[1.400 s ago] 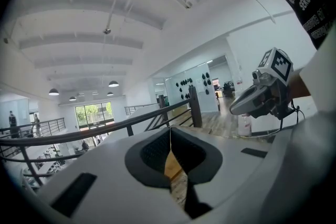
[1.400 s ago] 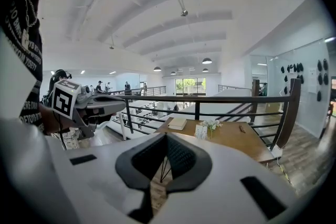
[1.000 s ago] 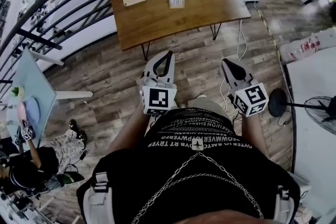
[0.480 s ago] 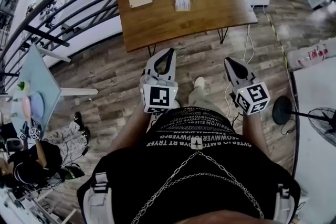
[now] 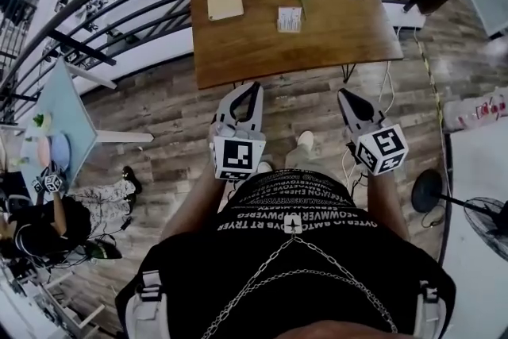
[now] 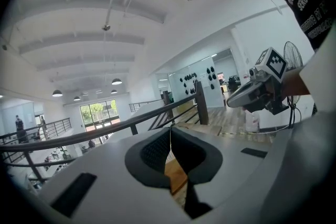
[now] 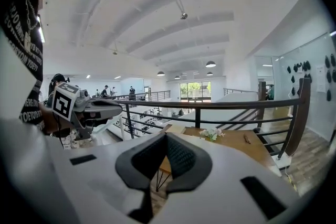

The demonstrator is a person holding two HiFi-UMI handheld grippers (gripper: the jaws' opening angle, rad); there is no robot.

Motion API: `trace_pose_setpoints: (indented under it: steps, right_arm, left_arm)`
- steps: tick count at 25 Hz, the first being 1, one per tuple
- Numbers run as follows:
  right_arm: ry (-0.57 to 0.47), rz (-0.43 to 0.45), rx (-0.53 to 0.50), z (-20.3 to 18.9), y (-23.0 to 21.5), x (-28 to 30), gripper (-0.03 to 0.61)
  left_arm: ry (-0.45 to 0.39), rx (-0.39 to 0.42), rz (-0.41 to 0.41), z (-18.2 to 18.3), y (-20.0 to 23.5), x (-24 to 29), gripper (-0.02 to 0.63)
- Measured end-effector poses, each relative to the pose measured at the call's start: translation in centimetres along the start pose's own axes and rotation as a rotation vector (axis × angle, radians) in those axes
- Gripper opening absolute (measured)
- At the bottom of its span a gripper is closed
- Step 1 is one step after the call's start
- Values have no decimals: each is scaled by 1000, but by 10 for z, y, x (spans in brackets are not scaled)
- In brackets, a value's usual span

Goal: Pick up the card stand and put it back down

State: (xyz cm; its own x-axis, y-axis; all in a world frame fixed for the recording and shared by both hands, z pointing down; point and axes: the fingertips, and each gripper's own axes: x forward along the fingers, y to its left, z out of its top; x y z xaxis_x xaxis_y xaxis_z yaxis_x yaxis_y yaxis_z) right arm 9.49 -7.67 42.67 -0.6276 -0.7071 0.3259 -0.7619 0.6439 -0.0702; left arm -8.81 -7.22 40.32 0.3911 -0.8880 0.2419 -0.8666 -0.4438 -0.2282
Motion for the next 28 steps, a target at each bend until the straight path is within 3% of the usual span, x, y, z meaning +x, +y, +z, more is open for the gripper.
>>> trace_pose_setpoints:
  steps: [19,28]
  right_arm:
    - [54,113,-18,14,-63,64,14]
    - [51,157,-30,21,-88,78,14]
  left_arm:
    - [69,-10,9,7,14,86,29]
    - [94,-7,56,11,17,108,29]
